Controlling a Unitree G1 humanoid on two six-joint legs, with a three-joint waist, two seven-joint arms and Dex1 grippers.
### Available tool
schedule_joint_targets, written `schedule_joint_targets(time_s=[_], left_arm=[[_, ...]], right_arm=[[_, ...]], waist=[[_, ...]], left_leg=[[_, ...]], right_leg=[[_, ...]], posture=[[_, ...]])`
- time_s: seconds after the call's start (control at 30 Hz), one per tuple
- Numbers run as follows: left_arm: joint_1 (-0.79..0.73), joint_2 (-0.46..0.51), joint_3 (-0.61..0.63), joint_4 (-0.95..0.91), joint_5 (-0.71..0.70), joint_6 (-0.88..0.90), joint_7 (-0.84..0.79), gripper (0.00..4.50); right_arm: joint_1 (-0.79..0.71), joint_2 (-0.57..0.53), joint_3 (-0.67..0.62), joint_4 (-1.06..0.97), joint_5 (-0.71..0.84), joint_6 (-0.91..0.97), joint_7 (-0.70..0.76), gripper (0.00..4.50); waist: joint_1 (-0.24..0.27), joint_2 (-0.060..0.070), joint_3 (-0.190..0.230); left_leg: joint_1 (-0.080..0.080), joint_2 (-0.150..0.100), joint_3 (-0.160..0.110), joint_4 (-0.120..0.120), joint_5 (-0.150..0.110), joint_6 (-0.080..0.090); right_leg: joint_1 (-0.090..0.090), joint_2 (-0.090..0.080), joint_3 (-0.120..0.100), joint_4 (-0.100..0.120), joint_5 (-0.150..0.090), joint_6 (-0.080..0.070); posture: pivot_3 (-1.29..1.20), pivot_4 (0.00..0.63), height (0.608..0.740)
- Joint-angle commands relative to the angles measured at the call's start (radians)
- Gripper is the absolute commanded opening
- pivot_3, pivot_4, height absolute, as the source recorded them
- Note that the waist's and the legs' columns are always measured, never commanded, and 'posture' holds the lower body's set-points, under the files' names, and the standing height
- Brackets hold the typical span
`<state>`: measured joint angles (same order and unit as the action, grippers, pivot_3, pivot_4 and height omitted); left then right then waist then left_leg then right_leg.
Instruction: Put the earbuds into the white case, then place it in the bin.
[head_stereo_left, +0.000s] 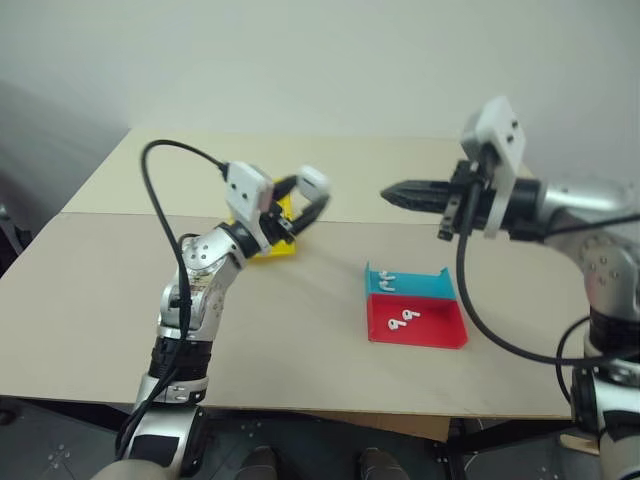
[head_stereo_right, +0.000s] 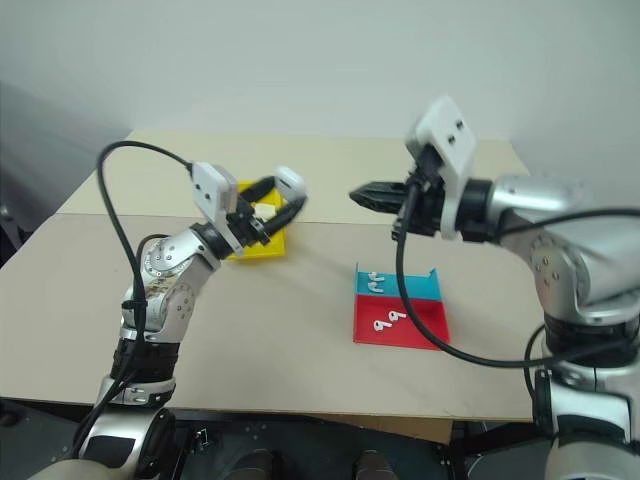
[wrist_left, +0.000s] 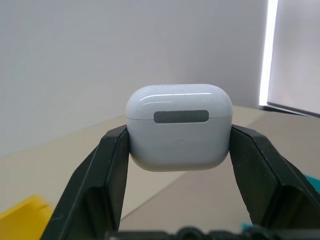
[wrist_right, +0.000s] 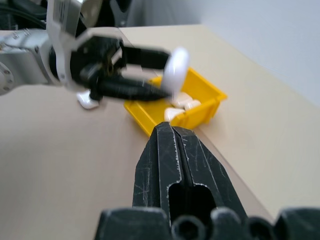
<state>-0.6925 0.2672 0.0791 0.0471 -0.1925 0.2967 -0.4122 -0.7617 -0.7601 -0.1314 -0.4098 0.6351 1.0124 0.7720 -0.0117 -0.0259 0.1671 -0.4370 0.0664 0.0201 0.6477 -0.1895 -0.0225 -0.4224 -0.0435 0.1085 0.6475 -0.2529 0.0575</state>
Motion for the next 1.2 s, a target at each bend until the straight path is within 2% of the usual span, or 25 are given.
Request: schedule_joint_targets(time_s=[0.03, 0.17, 0.27, 0.43, 0.57, 0.67, 0.77, 0.87, 1.0, 1.2], left_arm=[[-0.044, -0.003, -0.003, 0.128, 0.122, -0.047, 0.173, 2.76], [-0.126, -0.021, 0.019, 0.301, 0.144, -0.029, 0.271, 2.76], [-0.168, -0.013, -0.001, 0.405, 0.171, -0.055, 0.286, 2.76], [-0.253, -0.019, -0.011, 0.605, 0.171, -0.120, 0.249, 4.38], [-0.250, -0.007, 0.012, 0.595, 0.141, -0.163, 0.214, 4.47], [-0.211, 0.010, 0.068, 0.502, 0.062, -0.159, 0.155, 4.47], [-0.133, 0.067, 0.091, 0.343, -0.023, -0.090, 0.025, 4.47], [-0.007, 0.167, 0.072, 0.137, -0.107, 0.000, -0.155, 4.47], [0.197, 0.339, 0.090, -0.161, -0.241, 0.098, -0.374, 4.47], [0.415, 0.531, 0.241, -0.444, -0.482, 0.279, -0.515, 4.47]], right_arm=[[0.041, 0.010, -0.040, -0.090, 0.011, 0.002, -0.071, 0.01], [0.076, 0.013, -0.024, -0.120, 0.009, 0.006, -0.116, 0.01], [0.079, 0.011, -0.025, -0.131, 0.022, 0.013, -0.133, 0.01], [0.086, 0.009, -0.028, -0.149, 0.043, 0.017, -0.147, 0.00], [0.096, 0.004, -0.039, -0.156, 0.052, 0.018, -0.156, 0.00], [0.144, 0.029, -0.048, -0.188, 0.032, -0.054, -0.168, 0.00], [0.214, 0.076, -0.057, -0.221, 0.008, -0.141, -0.193, 0.00], [0.312, 0.074, -0.029, -0.224, -0.045, -0.222, -0.173, 0.00], [0.455, 0.032, -0.079, -0.235, 0.025, -0.267, -0.039, 0.00], [0.578, -0.033, -0.139, -0.235, 0.025, -0.337, 0.044, 0.00]], waist=[[-0.003, 0.000, 0.000], [-0.002, 0.000, 0.000], [-0.001, 0.000, 0.000], [0.000, 0.000, 0.000], [-0.003, 0.000, 0.000], [-0.004, 0.000, 0.000], [-0.009, 0.000, 0.000], [-0.011, 0.000, 0.000], [-0.012, 0.000, 0.000], [-0.008, 0.000, 0.000]], left_leg=[[0.000, 0.000, 0.000, 0.000, 0.000, 0.000], [0.000, 0.000, -0.001, 0.000, 0.000, 0.000], [0.000, 0.000, -0.001, 0.000, 0.000, 0.000], [0.000, -0.001, -0.001, -0.001, 0.000, 0.000], [0.000, 0.000, -0.001, -0.001, 0.000, 0.000], [0.000, 0.000, -0.001, -0.002, 0.001, -0.001], [0.000, 0.000, -0.001, -0.002, 0.001, -0.001], [0.000, 0.000, -0.001, -0.003, 0.002, -0.002], [0.001, 0.000, -0.001, -0.003, 0.002, -0.003], [0.005, 0.001, 0.000, -0.002, 0.002, -0.003]], right_leg=[[0.000, 0.000, 0.000, 0.000, 0.000, 0.000], [0.000, 0.000, 0.000, 0.000, 0.001, 0.000], [0.000, 0.000, -0.001, -0.001, 0.001, 0.000], [0.000, 0.000, -0.001, -0.001, 0.001, 0.000], [0.000, 0.000, -0.001, -0.001, 0.001, 0.000], [0.000, 0.000, -0.001, -0.001, 0.001, 0.000], [0.000, 0.000, -0.001, 0.000, 0.001, 0.000], [0.000, 0.000, -0.001, 0.000, 0.001, 0.000], [0.001, 0.000, -0.001, 0.000, 0.001, 0.000], [0.004, 0.000, -0.002, 0.000, 0.001, -0.001]], posture=[[0.00, 0.150, 0.740], [0.00, 0.150, 0.740], [0.00, 0.150, 0.740], [0.00, 0.150, 0.740], [0.00, 0.150, 0.740], [0.00, 0.150, 0.740], [0.00, 0.150, 0.740], [0.00, 0.150, 0.740], [0.00, 0.150, 0.740], [0.00, 0.150, 0.740]])
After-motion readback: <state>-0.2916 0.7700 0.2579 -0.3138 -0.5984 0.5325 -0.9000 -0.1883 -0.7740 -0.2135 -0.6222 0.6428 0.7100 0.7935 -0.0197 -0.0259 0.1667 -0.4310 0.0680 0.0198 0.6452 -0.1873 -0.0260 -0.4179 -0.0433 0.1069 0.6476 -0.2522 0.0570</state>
